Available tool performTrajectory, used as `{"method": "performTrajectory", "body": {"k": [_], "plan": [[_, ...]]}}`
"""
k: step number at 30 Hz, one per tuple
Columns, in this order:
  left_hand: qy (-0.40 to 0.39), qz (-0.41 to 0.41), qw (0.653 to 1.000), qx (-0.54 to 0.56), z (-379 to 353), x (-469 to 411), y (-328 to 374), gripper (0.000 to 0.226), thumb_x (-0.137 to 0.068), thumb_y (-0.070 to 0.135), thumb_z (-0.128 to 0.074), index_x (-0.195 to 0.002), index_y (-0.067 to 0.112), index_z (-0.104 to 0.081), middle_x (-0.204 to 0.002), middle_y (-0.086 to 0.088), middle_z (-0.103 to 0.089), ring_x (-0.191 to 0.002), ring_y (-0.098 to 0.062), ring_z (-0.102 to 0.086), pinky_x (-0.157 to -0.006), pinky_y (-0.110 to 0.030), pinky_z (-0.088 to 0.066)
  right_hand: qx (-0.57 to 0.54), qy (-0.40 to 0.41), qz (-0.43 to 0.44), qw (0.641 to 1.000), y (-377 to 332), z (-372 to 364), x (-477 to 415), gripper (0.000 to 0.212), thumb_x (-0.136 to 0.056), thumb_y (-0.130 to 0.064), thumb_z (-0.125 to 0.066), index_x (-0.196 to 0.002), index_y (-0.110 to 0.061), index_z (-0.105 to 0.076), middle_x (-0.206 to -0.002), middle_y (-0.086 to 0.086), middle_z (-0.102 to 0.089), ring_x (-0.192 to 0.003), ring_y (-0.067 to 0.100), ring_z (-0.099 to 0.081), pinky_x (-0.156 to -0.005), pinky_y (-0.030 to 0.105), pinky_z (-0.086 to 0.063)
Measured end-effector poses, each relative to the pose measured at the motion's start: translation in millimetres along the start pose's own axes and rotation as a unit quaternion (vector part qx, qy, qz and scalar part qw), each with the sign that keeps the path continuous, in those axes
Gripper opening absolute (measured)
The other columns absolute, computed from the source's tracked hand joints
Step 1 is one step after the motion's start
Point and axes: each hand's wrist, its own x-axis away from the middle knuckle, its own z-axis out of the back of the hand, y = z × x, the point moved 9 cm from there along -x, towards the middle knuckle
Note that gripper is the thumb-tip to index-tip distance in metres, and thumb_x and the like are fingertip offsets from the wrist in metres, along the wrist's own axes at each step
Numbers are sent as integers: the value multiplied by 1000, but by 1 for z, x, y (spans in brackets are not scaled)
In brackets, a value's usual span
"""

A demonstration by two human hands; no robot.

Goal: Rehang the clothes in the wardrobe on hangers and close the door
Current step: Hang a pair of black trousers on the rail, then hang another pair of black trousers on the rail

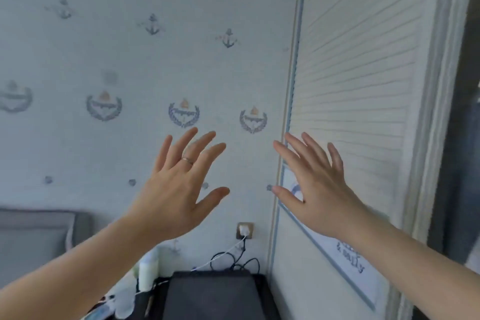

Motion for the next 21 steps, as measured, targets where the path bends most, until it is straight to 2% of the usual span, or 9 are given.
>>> {"method": "performTrajectory", "body": {"k": [4,8,14,18,21], "plan": [[-67,109,991,-33,10,145,-85,75,-95,69,-31,-157,27,-21,-167,4,-8,-154,-25,4,-122,-56,-3,-70,-68,31,995,-128,-83,14,76,-88,-69,-19,-154,-39,4,-165,-11,10,-150,14,19,-120,54,7],[-143,237,958,-69,35,285,-147,82,-93,76,-19,-159,28,-16,-168,3,-3,-154,-26,9,-122,-58,-1,-156,-128,73,977,-260,-153,36,79,-89,-72,-19,-153,-40,13,-164,-10,17,-150,17,20,-118,56,8],[-227,396,879,-140,80,474,-196,84,-90,79,-13,-157,35,10,-164,9,22,-149,-22,27,-121,-53,12,-268,-224,116,930,-437,-231,78,81,-86,-75,-21,-152,-43,14,-164,-10,14,-150,18,18,-118,55,5],[-267,489,812,-172,103,581,-212,86,-85,83,-4,-155,37,18,-164,9,23,-148,-21,31,-120,-52,16,-310,-293,160,890,-545,-279,115,81,-87,-73,-22,-151,-43,16,-164,-11,16,-149,15,22,-118,55,7],[-277,556,762,-181,118,651,-223,87,-84,80,-10,-155,37,18,-165,8,21,-148,-21,31,-120,-52,17,-323,-343,201,859,-615,-314,141,82,-86,-75,-19,-150,-43,20,-163,-12,17,-148,14,22,-118,56,5]]}}
